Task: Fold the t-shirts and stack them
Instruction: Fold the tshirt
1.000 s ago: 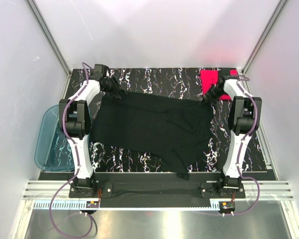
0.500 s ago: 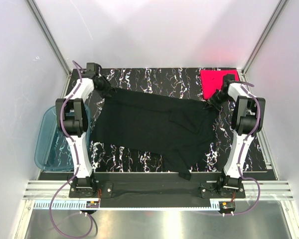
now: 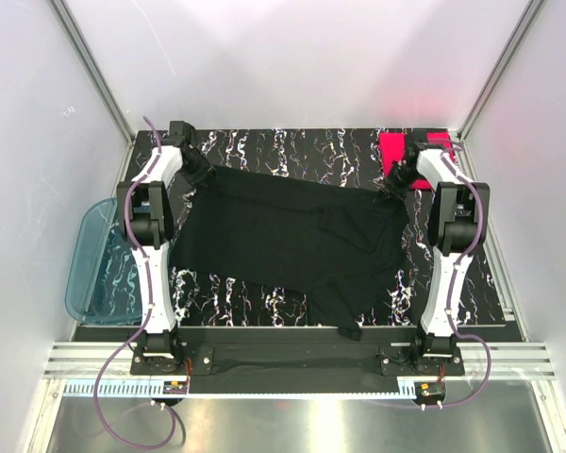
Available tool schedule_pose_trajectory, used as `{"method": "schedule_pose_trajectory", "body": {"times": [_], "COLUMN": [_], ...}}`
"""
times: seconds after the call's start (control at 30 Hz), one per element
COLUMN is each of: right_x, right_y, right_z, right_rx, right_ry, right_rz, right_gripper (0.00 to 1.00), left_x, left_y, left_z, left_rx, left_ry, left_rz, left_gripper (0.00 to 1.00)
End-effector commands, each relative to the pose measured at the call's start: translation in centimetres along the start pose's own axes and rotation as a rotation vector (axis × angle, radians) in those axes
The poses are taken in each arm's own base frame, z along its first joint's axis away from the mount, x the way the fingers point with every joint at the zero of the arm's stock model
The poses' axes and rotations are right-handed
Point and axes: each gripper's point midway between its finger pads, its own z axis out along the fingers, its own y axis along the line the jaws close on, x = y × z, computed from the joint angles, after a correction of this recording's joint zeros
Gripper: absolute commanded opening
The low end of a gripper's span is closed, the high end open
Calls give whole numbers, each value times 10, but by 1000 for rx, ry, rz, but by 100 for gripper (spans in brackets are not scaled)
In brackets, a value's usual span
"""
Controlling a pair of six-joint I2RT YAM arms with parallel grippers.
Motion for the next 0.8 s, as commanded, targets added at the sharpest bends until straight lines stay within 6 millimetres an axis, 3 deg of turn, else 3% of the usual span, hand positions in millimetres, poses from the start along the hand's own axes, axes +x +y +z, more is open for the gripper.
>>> {"method": "schedule_pose_trajectory", "body": {"times": [0.0, 0.07, 0.1, 0.17, 0.2, 0.33, 0.43, 0.47, 0.53, 0.57, 0.63, 0.7, 0.73, 0.77], "right_x": [5, 1, 1, 6, 5, 20, 21, 22, 13, 12, -2, -2, -4, -1], "right_y": [30, 40, 44, 45, 47, 51, 54, 56, 60, 60, 73, 73, 78, 76], "right_z": [-7, -12, -16, -13, -12, 7, 26, 32, 39, 37, 19, -3, -28, -40], "right_rx": [13, 33, 45, 74, 73, 70, 72, 69, 77, 89, 88, 116, 116, 119], "right_ry": [-19, -47, -52, -39, -37, 12, 35, 42, 32, 38, -18, -35, -78, -85], "right_rz": [-91, -124, -142, -157, -158, -172, -183, -186, -191, -190, -217, -246, -261, -268], "right_gripper": [20, 23, 28, 31, 32, 37, 39, 39, 40, 40, 41, 47, 50, 52], "left_x": [-10, -20, -14, -25, -24, -40, -41, -23, -8, 16, 35, 68, 80, 99], "left_y": [19, 13, 21, 14, 13, -13, -26, -32, -40, -37, -50, -53, -59, -68], "left_z": [-12, -43, -43, -71, -75, -107, -129, -127, -137, -129, -143, -139, -144, -147], "left_rx": [-87, -67, -79, -57, -58, -11, 27, 35, 62, 47, 103, 122, 157, 181], "left_ry": [-42, -117, -127, -196, -193, -236, -262, -233, -222, -181, -174, -127, -108, -86], "left_rz": [32, 51, 49, 48, 46, 63, 66, 79, 100, 130, 171, 209, 224, 251], "left_gripper": [47, 50, 54, 57, 61, 66, 66, 66, 66, 66, 66, 63, 63, 62]}}
